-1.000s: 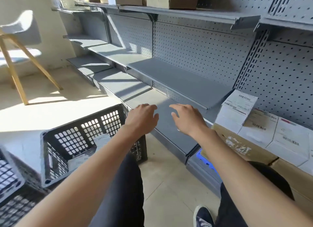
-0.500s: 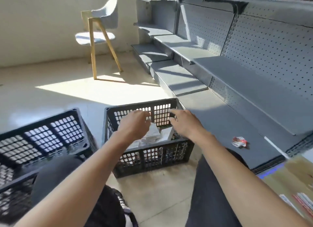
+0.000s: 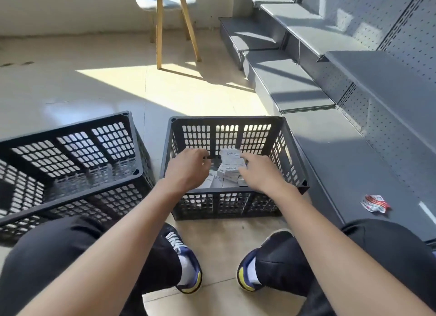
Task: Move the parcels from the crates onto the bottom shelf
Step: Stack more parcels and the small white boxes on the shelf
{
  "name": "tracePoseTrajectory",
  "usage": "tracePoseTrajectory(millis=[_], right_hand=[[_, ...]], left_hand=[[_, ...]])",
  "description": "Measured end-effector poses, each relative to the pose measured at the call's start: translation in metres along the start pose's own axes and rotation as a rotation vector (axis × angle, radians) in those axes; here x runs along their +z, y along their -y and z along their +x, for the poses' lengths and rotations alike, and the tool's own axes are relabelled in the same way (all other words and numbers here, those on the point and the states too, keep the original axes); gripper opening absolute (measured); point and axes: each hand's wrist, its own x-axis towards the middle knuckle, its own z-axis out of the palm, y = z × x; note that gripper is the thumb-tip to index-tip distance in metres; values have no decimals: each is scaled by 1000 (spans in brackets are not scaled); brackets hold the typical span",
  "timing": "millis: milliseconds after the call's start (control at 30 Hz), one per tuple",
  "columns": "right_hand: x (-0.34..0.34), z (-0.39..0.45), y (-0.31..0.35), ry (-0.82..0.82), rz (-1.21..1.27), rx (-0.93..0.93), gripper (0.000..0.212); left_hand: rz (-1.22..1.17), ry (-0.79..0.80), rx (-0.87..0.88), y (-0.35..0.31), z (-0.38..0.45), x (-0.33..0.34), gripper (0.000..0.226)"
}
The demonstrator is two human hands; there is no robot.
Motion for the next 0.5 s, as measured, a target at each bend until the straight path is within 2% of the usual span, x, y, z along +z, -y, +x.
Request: tracePoseTrajectory(millis=[167,500], right_hand=[[37,44,-28,98,25,65,51],[84,132,-88,154,54,207,50]], left_hand=[[-14,115,-53,17,37,43,36],[-2,328,-109,53,122,125,41]])
